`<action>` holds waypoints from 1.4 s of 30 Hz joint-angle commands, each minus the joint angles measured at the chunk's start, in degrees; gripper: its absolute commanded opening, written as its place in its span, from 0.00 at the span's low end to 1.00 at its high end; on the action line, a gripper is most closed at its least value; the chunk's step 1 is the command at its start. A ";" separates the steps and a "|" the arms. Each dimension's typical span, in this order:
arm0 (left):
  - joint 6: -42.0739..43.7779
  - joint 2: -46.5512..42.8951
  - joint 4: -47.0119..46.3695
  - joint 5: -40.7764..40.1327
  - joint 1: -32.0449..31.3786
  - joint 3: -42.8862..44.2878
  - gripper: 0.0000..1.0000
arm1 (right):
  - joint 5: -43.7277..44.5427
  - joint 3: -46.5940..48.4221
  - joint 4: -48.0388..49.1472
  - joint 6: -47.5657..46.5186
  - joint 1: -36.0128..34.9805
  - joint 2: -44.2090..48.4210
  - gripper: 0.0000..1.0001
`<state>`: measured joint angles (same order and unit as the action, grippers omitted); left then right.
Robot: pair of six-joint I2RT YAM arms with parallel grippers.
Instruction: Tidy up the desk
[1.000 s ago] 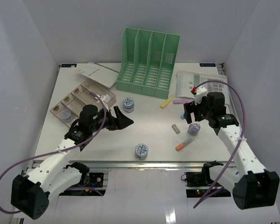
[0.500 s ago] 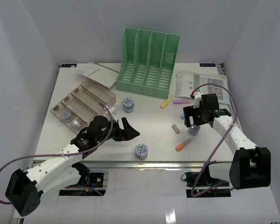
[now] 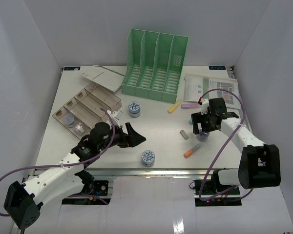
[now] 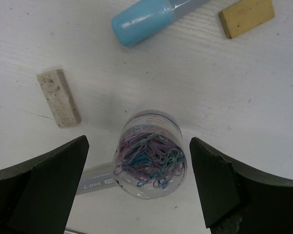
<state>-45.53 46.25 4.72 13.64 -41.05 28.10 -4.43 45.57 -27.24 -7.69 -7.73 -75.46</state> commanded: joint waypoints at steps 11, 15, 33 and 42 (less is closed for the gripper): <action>1.64 -6.10 4.39 -3.34 -0.26 2.59 0.98 | -3.62 2.47 -3.52 -1.44 0.43 -3.78 0.53; -0.90 -4.88 1.21 -1.20 -0.35 1.59 0.98 | -5.81 2.25 -3.65 -2.50 0.43 -2.71 0.32; -9.97 26.01 -18.20 1.87 -8.00 16.38 0.98 | -53.30 10.45 -16.14 -34.07 -2.15 15.96 0.23; -12.58 36.85 -23.76 -1.62 -12.83 24.20 0.98 | -51.62 8.45 -15.17 -36.19 -5.08 19.91 0.23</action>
<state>-56.48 81.75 -14.74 14.25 -52.40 49.30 -53.37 54.08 -42.69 -41.44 -12.40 -58.67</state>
